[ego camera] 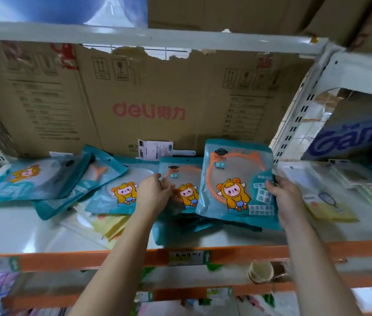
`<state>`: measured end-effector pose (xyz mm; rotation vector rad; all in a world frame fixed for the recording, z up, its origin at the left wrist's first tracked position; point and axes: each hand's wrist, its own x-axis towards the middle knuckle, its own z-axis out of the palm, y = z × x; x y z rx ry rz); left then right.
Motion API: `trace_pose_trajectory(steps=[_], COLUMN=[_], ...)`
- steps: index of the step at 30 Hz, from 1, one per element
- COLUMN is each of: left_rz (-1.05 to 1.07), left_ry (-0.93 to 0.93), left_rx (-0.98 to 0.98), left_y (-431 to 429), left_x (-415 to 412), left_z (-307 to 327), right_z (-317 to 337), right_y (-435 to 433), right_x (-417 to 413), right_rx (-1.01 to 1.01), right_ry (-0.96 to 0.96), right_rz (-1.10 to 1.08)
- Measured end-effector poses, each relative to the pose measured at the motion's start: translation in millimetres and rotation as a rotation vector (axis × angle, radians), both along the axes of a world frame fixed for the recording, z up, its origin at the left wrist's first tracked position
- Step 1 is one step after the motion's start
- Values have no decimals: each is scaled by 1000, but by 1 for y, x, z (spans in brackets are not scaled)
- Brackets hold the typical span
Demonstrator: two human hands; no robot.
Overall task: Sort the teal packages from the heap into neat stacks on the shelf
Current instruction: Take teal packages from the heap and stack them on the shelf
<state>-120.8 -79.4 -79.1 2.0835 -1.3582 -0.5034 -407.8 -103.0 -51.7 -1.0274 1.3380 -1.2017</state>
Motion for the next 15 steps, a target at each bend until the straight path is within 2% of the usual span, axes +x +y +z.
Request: trace_pose_trajectory(steps=[4,7,15], left_rz=[84,118,122], left_ry=[181,250,197], left_rx=[54,92,10], left_y=[-11,-14,-6], left_x=[4,5,6], left_z=[0,-1,-3], right_z=[-3,-5,-10], right_y=[2,4,11], right_x=[-4,-5,2], right_rx=[1,2,-14], right_ry=[-6,-14,8], right_rz=[-6,-9,-4])
